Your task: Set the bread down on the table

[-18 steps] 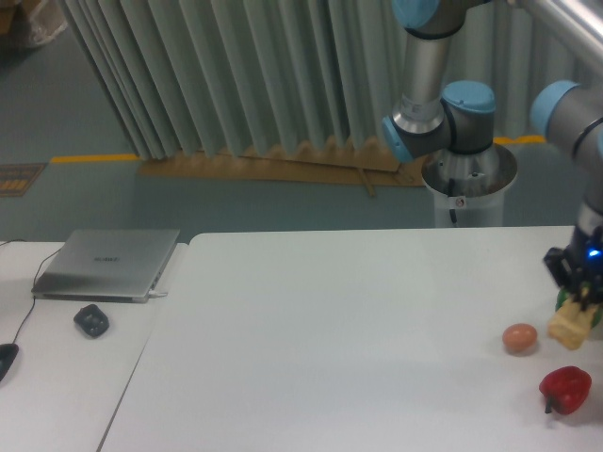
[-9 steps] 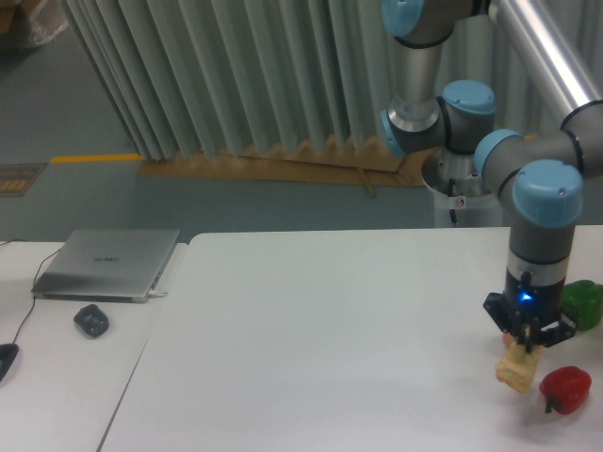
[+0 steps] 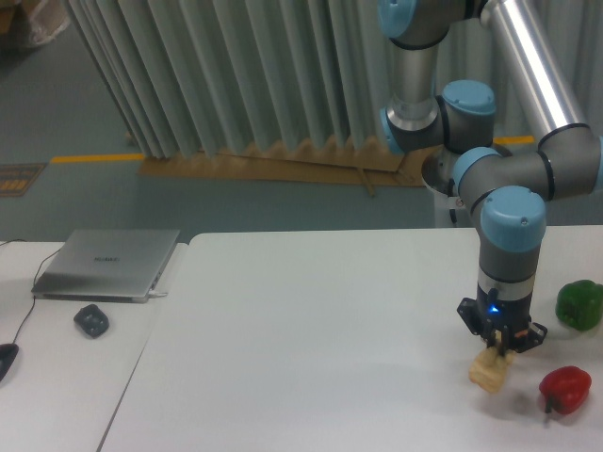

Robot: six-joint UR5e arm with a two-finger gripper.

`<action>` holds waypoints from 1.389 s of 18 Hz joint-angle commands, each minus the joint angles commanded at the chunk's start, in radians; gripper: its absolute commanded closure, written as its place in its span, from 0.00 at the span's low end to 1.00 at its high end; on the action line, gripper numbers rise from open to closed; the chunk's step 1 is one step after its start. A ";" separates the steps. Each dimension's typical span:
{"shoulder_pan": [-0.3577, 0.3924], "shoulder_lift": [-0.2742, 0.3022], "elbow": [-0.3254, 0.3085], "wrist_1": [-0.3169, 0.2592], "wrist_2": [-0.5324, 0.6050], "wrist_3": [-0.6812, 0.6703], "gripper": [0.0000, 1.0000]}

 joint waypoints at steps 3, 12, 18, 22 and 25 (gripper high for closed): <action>-0.009 0.003 0.009 0.002 0.022 0.000 0.00; -0.009 0.046 -0.027 0.063 0.039 -0.002 0.00; -0.057 0.006 -0.028 0.097 0.134 -0.026 0.00; -0.052 0.017 -0.028 0.097 0.126 -0.023 0.00; -0.046 0.026 -0.011 0.095 0.134 -0.020 0.00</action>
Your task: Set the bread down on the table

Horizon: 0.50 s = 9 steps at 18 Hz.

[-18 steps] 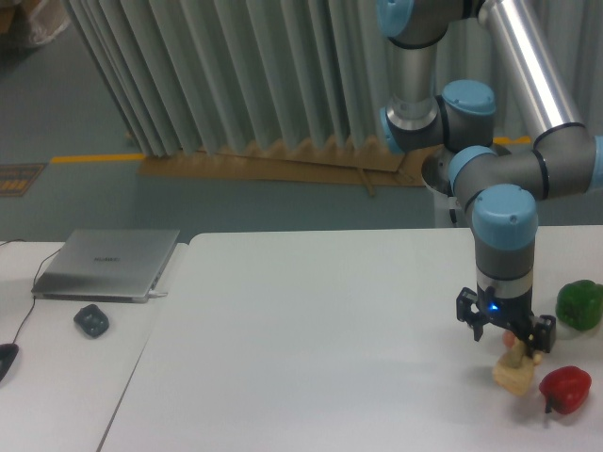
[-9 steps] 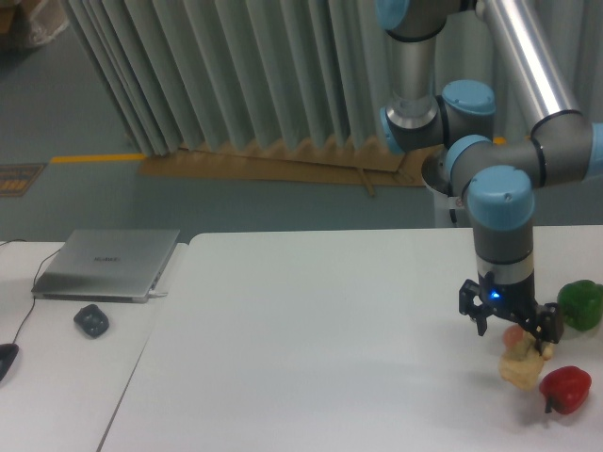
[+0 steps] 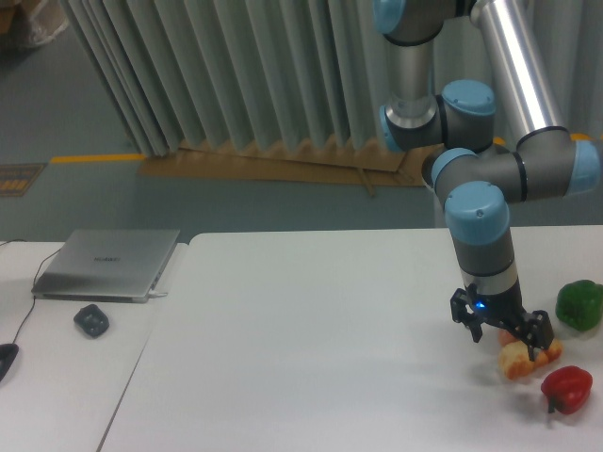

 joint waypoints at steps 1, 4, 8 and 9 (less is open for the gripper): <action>0.000 0.000 0.014 0.000 0.000 0.002 0.00; 0.009 0.002 0.037 -0.005 -0.008 0.003 0.00; 0.060 0.044 0.023 -0.008 -0.072 0.046 0.00; 0.066 0.048 0.025 -0.008 -0.084 0.058 0.00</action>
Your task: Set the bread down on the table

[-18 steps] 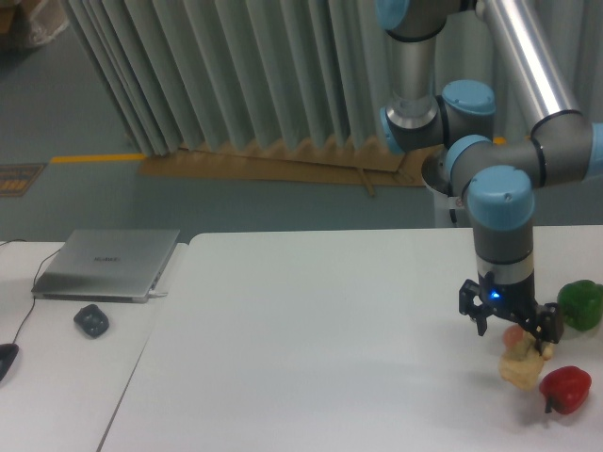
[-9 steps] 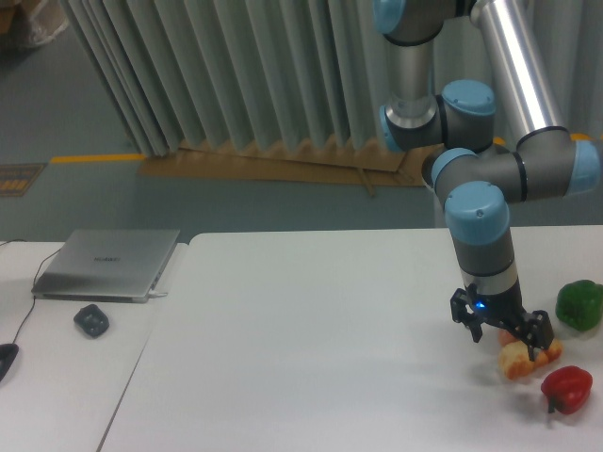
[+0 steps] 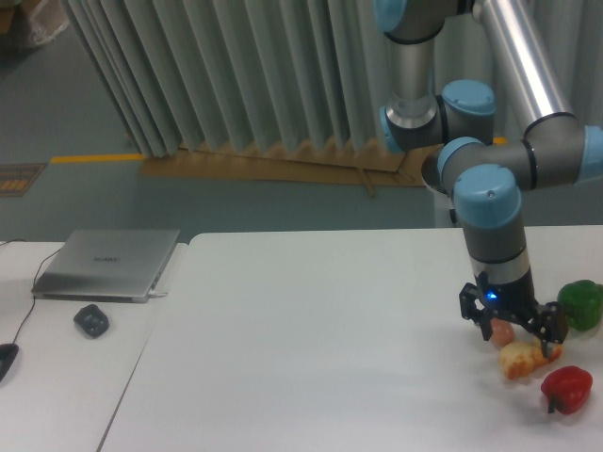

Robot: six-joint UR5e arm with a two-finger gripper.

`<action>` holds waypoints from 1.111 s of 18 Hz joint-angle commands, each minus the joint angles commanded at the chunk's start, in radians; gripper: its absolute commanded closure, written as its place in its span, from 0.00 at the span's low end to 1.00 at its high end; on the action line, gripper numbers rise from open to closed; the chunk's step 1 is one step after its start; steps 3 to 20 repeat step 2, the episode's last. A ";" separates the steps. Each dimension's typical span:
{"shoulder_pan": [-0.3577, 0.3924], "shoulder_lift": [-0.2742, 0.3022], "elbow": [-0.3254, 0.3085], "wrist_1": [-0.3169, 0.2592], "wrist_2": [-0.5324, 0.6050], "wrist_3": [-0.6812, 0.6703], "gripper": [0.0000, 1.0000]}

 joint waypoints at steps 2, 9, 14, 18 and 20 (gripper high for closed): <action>0.003 0.005 -0.002 0.002 -0.002 0.005 0.00; 0.003 0.005 -0.002 0.002 -0.002 0.005 0.00; 0.003 0.005 -0.002 0.002 -0.002 0.005 0.00; 0.003 0.005 -0.002 0.002 -0.002 0.005 0.00; 0.003 0.005 -0.002 0.002 -0.002 0.005 0.00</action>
